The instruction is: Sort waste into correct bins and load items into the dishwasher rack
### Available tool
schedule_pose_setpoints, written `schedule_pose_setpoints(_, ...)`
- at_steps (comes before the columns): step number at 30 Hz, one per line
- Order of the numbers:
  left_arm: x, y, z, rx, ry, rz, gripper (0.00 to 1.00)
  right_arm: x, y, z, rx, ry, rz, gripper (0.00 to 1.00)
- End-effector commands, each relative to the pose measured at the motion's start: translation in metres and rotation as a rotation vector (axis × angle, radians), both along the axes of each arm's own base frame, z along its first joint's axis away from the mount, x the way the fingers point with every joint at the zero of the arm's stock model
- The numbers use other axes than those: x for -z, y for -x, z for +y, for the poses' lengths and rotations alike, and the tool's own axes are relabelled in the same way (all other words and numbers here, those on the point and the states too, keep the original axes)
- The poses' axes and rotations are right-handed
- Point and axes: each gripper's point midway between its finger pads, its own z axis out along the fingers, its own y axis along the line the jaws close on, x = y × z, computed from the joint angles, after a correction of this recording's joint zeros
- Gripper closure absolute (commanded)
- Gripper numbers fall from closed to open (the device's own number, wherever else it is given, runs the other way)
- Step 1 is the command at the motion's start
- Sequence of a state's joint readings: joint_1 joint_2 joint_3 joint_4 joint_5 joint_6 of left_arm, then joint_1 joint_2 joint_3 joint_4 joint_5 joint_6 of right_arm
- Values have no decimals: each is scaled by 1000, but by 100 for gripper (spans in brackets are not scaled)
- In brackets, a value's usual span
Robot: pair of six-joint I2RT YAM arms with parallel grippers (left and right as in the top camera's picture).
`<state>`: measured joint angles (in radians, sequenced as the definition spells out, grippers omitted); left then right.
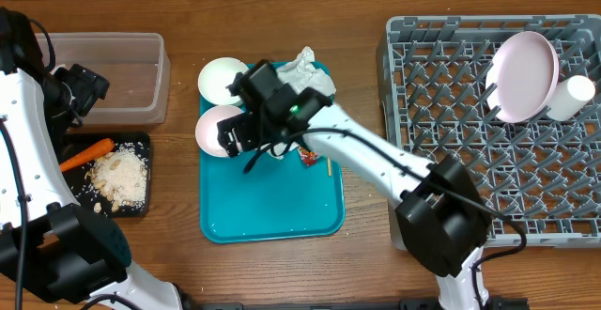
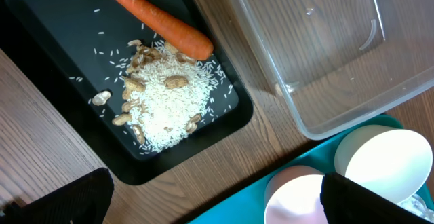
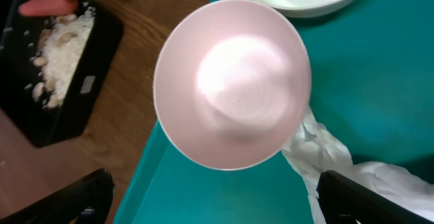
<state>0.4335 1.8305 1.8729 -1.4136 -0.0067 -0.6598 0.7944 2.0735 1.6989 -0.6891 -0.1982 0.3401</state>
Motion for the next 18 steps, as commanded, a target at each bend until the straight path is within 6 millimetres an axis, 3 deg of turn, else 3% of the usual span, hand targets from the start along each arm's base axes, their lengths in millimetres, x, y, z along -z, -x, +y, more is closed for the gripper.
schedule_pose_setpoints(1,-11,-1,-1,-13,-11,-33,0,14,-20,-14,170,71,-29,0)
schedule_pose_setpoints(5,-11,-1,-1,-13,-11,-33,0,16,-15,-9,142,58,-12,0)
schedule_pose_setpoints(12,-11,-1,-1,-13,-11,-33,0,10,14,26,-220,79,-183,7)
schedule_pose_setpoints(18,-11,-1,-1,-13,-12,-33,0,6,35,55,-399,74,-304,14)
